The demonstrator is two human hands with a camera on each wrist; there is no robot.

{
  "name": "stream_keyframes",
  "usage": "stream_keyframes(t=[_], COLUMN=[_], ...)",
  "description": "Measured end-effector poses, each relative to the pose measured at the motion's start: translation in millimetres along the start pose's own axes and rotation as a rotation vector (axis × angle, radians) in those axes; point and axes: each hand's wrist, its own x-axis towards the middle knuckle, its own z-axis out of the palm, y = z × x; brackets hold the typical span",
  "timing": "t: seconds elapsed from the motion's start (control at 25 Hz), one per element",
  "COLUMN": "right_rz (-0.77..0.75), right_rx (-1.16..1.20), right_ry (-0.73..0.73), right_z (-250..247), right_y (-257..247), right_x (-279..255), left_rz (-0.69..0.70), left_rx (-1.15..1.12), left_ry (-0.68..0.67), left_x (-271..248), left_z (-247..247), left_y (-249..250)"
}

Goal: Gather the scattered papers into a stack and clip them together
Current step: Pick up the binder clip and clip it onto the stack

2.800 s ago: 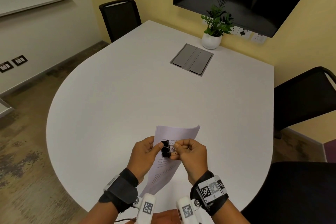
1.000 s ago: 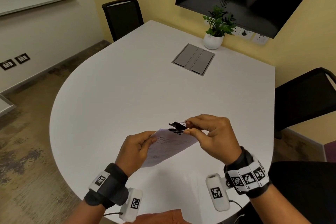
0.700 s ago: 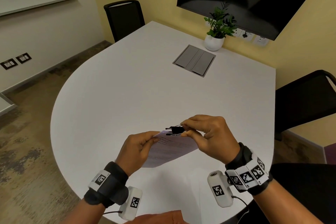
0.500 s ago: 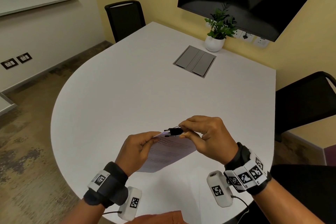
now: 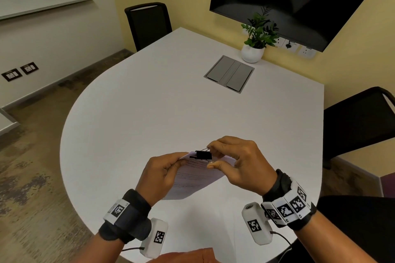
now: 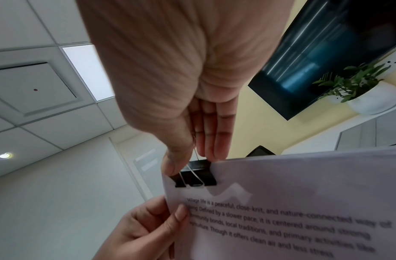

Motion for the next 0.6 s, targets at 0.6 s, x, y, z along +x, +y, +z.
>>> stream_keyframes(t=[0.6], right_rz=[0.519], right_rx=[0.361], right_ry=[0.281], right_z=[2], right_y=[25], right_x=[-43], left_rz=[-0.352], left_rx=[-0.336], left_ry=[0.126], left_x=[-2], left_z=[-6], left_y=[10])
